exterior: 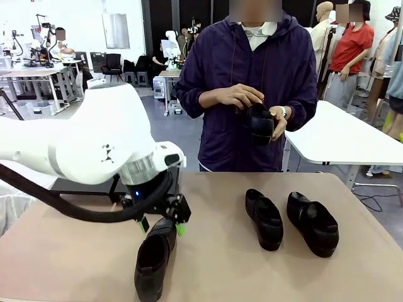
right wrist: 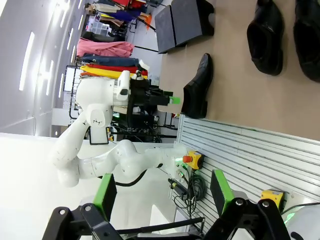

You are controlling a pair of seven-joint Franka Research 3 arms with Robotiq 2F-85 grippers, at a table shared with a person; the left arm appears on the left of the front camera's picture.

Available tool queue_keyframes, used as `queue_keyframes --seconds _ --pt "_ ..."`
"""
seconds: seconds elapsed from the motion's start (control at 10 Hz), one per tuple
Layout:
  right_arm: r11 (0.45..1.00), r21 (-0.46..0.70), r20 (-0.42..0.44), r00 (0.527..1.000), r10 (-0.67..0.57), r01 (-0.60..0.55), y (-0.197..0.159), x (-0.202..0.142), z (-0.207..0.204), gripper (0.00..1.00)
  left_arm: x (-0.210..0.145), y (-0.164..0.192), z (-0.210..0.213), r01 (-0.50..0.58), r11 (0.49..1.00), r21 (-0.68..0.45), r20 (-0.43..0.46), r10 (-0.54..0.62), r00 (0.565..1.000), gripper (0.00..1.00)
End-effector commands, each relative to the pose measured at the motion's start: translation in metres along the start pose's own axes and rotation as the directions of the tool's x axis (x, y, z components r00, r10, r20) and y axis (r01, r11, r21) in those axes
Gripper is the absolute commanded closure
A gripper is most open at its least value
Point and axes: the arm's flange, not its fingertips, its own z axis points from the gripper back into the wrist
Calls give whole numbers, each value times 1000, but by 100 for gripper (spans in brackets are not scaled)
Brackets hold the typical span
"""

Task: Organize the shoes by placing them on the stand.
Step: Place the Shoe from the middle of the table onto the Shoes Stand.

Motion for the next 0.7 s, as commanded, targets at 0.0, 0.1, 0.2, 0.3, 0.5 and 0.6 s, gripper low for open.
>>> queue_keyframes --seconds 0.0,0.1,0.2,0.3,0.5,0.6 --pt "999 24 5 1000 26 -26 3 3 2 0 -5 -8 -20 13 1000 -25 -48 -15 999 0" --pt "999 24 5 1000 26 -26 3 3 2 0 -8 -10 -31 10 1000 -29 -84 -13 996 0" --pt "999 24 5 1000 26 -26 3 3 2 0 -13 -11 -40 13 999 -47 -120 -19 993 0" --pt "999 24 5 1000 26 -26 3 3 2 0 -14 -8 -54 -3 1000 -19 -112 1 994 0" --pt "999 24 5 1000 26 -26 3 3 2 0 -12 -2 -83 -10 1000 -29 -125 6 992 0" --pt "999 24 5 1000 26 -26 3 3 2 0 -9 -1 -92 -7 1000 -2 -109 7 994 0"
